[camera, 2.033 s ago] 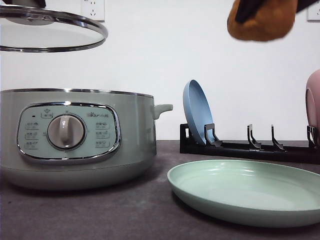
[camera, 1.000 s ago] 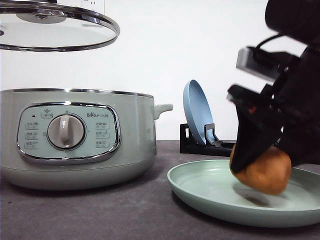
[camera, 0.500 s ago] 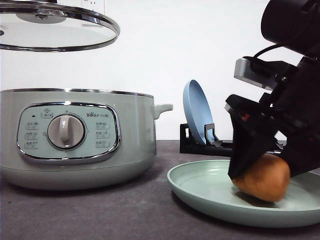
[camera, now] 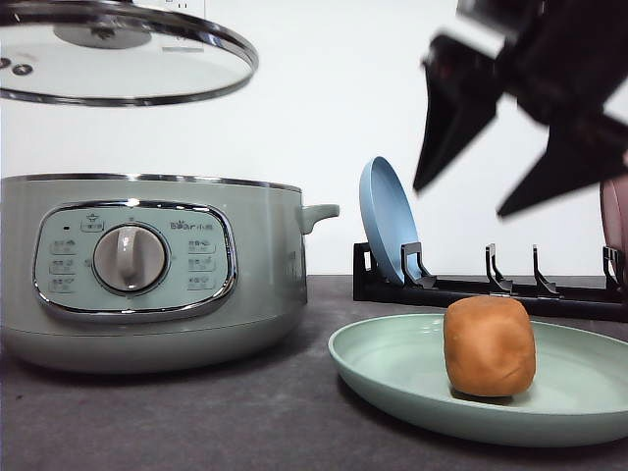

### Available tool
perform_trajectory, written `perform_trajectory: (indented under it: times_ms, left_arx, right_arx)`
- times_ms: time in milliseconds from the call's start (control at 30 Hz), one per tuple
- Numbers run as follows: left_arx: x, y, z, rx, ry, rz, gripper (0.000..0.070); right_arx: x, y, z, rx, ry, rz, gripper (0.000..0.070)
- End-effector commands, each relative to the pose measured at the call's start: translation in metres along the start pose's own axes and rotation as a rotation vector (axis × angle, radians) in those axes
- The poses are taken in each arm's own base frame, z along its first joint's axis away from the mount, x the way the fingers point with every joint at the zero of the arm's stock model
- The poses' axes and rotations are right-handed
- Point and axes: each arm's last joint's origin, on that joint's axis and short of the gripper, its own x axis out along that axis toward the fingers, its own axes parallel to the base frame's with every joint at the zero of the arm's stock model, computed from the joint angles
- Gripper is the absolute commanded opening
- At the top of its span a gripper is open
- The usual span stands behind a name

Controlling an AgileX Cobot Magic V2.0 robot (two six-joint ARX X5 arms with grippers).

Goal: Transfer potato from steamer to green plate

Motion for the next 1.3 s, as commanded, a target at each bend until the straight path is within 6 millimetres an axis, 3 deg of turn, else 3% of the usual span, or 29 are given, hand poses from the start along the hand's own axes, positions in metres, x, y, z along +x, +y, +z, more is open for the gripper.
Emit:
perform_trajectory:
  times_ms: [0,233,467,867,1267]
  left_arx:
    - [0.004,-0.002,0.011,0.018,-0.042,-0.011,0.0000]
    - [0.036,-0.003,0.025,0.027,-0.030,-0.019,0.0000]
    - [0.062,-0.002,0.031,0.025,0.016,-0.021,0.0000]
    - [0.092,-0.003,0.033,0.035,0.088,-0.028,0.0000]
    - [0.104,-0.003,0.033,0.032,0.123,-0.027,0.0000]
  right_arx:
    - [-0.010,0.006,0.012,-0.037,-0.049,0.017,0.0553]
    - [-0.047,0.014,0.029,-0.078,-0.139,0.041,0.0553]
    - [-0.066,0.015,0.029,-0.095,-0.209,0.022,0.0553]
    - [-0.069,0.013,0.029,-0.102,-0.217,-0.002,0.0553]
    - [-0.069,0.013,0.029,-0.103,-0.217,-0.002,0.0553]
